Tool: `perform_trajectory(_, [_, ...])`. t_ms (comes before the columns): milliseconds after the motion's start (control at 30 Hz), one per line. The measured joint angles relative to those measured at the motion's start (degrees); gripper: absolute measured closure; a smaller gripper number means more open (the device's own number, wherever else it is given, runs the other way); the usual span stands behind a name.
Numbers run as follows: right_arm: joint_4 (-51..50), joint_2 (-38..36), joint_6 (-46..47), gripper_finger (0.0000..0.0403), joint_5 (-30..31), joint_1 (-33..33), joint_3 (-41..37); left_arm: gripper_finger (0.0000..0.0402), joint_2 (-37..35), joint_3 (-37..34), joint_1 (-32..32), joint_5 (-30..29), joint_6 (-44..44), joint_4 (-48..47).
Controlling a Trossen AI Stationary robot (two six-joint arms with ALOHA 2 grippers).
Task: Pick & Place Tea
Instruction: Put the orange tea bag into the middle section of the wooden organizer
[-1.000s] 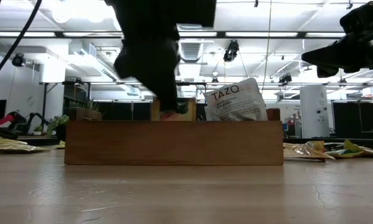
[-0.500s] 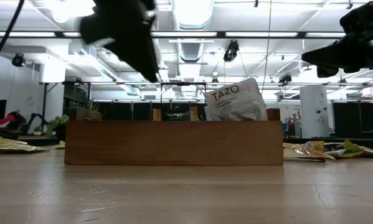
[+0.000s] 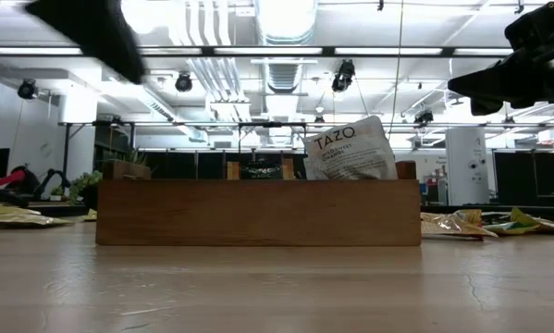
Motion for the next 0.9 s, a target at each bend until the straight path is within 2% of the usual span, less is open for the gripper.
perform_trajectory(167, [0.02,0.0,0.0,0.0394,0.02,-0.02,0.0,0.025,-0.53,-2.24,-4.31,6.5,-6.68,-1.44])
perform_trajectory(333, [0.02,0.0,0.0,0.0394,0.0,-0.02,0.02,0.025,-2.38,-4.0,-6.31,13.92,-27.38,-8.01])
perform_trajectory(400, [0.01,0.0,0.0,0.0394,0.02,-0.01,0.02,0.025,-4.33,-6.19,-6.95,16.4,-33.22,-7.52])
perform_trajectory(567, [0.02,0.0,0.0,0.0394,0.0,0.0,0.02,0.0254,-9.76,-14.7,-7.75,19.43,-41.58,-6.87])
perform_trajectory(700, [0.01,0.0,0.0,0.0394,0.01,0.0,0.01,0.0257,-14.98,-23.29,-7.86,22.95,-45.6,-2.6])
perform_trajectory(900, [0.02,0.0,0.0,0.0394,0.0,0.0,0.0,0.0257,-21.79,-35.57,-7.7,25.76,-47.97,11.99])
